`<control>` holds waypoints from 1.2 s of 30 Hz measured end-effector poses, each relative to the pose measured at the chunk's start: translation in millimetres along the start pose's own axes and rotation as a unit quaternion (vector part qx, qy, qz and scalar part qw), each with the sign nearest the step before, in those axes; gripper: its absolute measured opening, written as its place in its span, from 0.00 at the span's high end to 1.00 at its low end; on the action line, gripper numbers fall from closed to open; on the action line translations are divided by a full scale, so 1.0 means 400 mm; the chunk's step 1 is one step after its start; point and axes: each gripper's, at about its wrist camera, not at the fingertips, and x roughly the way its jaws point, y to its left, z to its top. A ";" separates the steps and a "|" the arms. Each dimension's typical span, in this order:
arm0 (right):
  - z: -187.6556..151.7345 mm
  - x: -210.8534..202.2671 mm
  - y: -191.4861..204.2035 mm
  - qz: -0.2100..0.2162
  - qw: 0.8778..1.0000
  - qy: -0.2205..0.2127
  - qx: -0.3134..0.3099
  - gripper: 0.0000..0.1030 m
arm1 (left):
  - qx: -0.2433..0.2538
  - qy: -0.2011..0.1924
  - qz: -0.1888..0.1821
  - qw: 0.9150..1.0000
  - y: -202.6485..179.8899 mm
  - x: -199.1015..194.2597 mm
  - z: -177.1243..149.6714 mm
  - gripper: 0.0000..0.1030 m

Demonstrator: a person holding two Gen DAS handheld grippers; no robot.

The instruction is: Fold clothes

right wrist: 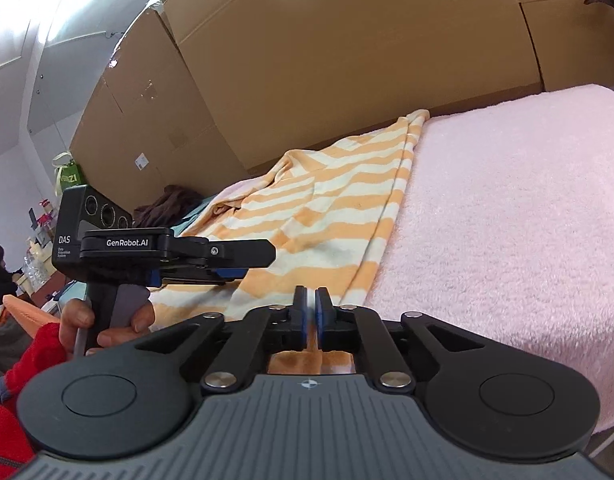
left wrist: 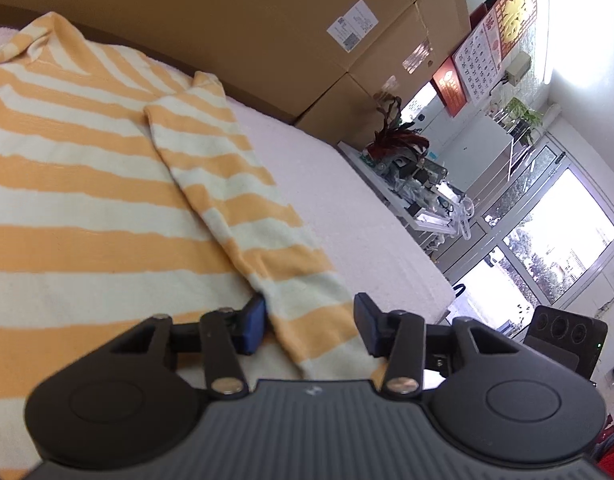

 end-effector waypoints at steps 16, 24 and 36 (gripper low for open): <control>-0.046 -0.024 0.016 0.001 0.999 0.005 -0.037 0.91 | 0.024 0.006 -0.005 1.000 -0.048 -0.033 -0.043 0.63; -0.066 -0.020 -0.003 0.004 1.000 0.009 -0.008 0.90 | 0.003 0.004 -0.005 1.000 -0.027 -0.022 -0.053 0.74; -0.081 -0.026 -0.011 0.006 1.000 0.015 0.004 0.89 | 0.009 0.008 0.005 1.000 -0.020 -0.041 -0.042 0.68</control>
